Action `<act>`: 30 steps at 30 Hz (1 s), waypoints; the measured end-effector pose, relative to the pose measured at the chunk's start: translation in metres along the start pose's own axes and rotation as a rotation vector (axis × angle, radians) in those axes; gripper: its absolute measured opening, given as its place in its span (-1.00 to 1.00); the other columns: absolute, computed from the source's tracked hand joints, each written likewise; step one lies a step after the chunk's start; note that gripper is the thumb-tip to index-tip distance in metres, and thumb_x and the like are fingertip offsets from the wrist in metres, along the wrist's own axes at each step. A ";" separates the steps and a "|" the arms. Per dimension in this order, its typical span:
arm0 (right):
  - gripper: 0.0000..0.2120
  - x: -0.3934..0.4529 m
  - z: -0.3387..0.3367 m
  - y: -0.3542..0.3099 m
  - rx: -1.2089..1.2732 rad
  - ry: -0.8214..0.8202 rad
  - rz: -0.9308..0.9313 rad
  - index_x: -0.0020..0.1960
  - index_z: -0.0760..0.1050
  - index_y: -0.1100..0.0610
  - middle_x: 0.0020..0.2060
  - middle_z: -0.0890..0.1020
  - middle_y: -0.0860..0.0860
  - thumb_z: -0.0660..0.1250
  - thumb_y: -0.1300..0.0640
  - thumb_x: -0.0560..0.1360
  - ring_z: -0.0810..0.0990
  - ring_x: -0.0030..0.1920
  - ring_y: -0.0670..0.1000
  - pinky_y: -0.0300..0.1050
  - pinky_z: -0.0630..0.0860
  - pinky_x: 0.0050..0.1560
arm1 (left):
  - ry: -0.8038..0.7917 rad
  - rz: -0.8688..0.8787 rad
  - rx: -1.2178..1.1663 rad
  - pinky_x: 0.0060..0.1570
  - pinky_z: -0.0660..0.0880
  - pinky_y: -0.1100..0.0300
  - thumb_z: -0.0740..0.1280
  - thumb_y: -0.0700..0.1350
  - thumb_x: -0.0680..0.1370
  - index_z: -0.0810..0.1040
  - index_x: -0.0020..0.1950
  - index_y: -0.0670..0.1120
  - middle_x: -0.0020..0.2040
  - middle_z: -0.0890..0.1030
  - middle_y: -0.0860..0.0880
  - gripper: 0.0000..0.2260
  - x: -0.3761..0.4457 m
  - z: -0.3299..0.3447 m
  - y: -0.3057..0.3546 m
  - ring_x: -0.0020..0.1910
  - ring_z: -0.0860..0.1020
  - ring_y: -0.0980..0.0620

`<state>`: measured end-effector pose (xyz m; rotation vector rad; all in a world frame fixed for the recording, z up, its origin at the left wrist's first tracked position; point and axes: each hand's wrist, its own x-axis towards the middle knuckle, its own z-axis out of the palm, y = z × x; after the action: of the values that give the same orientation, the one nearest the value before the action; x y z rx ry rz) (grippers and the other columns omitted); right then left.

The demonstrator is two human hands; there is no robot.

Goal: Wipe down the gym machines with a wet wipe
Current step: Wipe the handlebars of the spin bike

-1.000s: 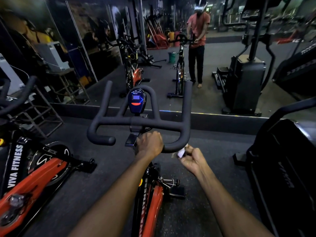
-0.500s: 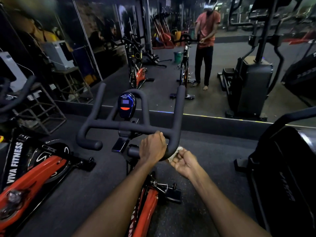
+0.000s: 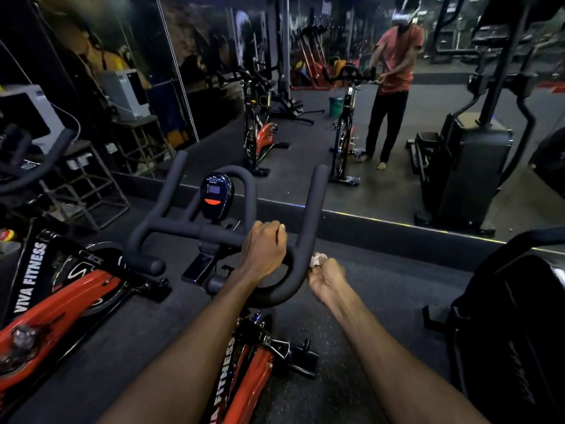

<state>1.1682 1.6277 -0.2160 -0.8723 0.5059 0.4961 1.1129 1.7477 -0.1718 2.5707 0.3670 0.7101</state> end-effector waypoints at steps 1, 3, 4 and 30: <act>-0.72 0.002 -0.002 0.005 -0.037 -0.004 0.023 -0.24 0.39 0.29 -0.36 0.46 0.16 0.04 0.48 0.57 0.47 -0.39 0.04 -0.16 0.54 -0.49 | -0.030 -0.001 0.005 -0.07 0.42 -0.09 0.14 -0.12 0.65 0.38 -0.24 -0.08 -0.20 0.57 -0.19 -0.75 0.003 0.001 -0.001 -0.09 0.48 -0.22; -0.76 -0.005 -0.006 0.016 -0.149 -0.070 0.112 -0.02 0.50 0.41 -0.26 0.56 0.25 0.06 0.40 0.60 0.57 -0.36 0.12 -0.13 0.58 -0.48 | -0.077 -0.013 0.023 -0.03 0.42 -0.08 0.14 -0.14 0.66 0.45 -0.19 -0.13 -0.14 0.59 -0.20 -0.75 0.008 0.004 -0.005 -0.05 0.49 -0.22; -0.72 -0.008 -0.005 0.017 -0.180 -0.110 0.128 0.14 0.50 0.45 -0.17 0.59 0.30 0.06 0.36 0.61 0.61 -0.30 0.17 -0.08 0.60 -0.46 | -0.099 -0.020 0.040 -0.02 0.42 -0.07 0.14 -0.13 0.66 0.47 -0.16 -0.15 -0.11 0.60 -0.21 -0.75 0.010 0.005 -0.006 -0.04 0.49 -0.21; -0.74 0.072 0.041 -0.095 -0.404 -0.355 -0.009 -0.15 0.54 0.23 -0.46 0.52 0.05 0.14 0.47 0.52 0.45 -0.56 -0.12 -0.28 0.44 -0.53 | -0.130 -0.302 0.352 0.08 0.46 0.02 0.08 0.00 0.63 0.60 0.08 -0.12 0.10 0.65 -0.16 -0.66 0.045 0.041 0.008 0.11 0.59 -0.18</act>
<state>1.2894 1.6231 -0.1818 -1.1413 0.0734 0.7434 1.1737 1.7430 -0.1801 2.7753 0.8823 0.3934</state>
